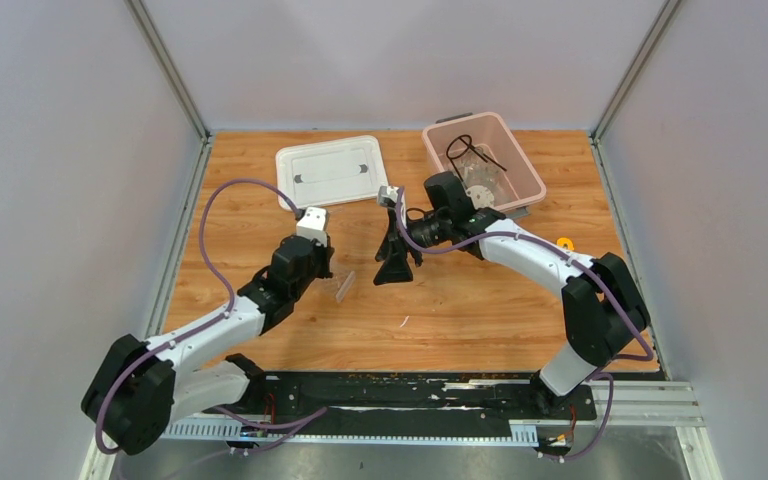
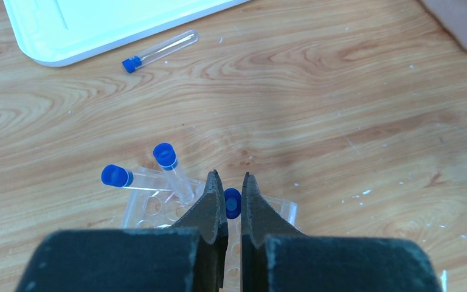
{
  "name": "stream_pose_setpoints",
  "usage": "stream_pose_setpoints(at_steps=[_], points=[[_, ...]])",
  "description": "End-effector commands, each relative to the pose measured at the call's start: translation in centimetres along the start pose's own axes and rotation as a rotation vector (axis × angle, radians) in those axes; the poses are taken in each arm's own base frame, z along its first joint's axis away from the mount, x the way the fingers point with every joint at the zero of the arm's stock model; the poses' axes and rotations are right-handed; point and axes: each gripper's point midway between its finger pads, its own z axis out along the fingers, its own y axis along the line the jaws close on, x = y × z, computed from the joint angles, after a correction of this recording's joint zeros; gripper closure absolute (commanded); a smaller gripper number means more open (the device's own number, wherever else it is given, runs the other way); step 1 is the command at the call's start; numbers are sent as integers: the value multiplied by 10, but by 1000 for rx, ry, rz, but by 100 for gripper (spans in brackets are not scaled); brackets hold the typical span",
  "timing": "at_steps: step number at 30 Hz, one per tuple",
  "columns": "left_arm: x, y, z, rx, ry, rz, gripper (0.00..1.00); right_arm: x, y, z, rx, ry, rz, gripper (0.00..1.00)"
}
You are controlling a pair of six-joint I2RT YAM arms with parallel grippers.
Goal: Organize the chemistry lab equipment
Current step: Insert the test tube into the slot of the test tube rack.
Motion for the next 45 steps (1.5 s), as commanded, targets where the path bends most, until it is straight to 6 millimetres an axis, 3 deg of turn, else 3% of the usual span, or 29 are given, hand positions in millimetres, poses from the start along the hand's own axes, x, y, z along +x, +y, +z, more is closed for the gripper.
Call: stream_pose_setpoints(at_steps=[1,17,25,45], points=[[-23,0,10,-24,-69,47,100,-14,0,-3,-16,-25,-50,22],[-10,7,24,-60,-32,103,100,-15,0,-4,-26,-29,-40,21],[-8,4,24,-44,-14,107,79,-13,-1,-4,-31,-27,-33,21],[-21,-4,16,-5,-13,116,68,-13,0,-4,-37,-25,-27,21]])
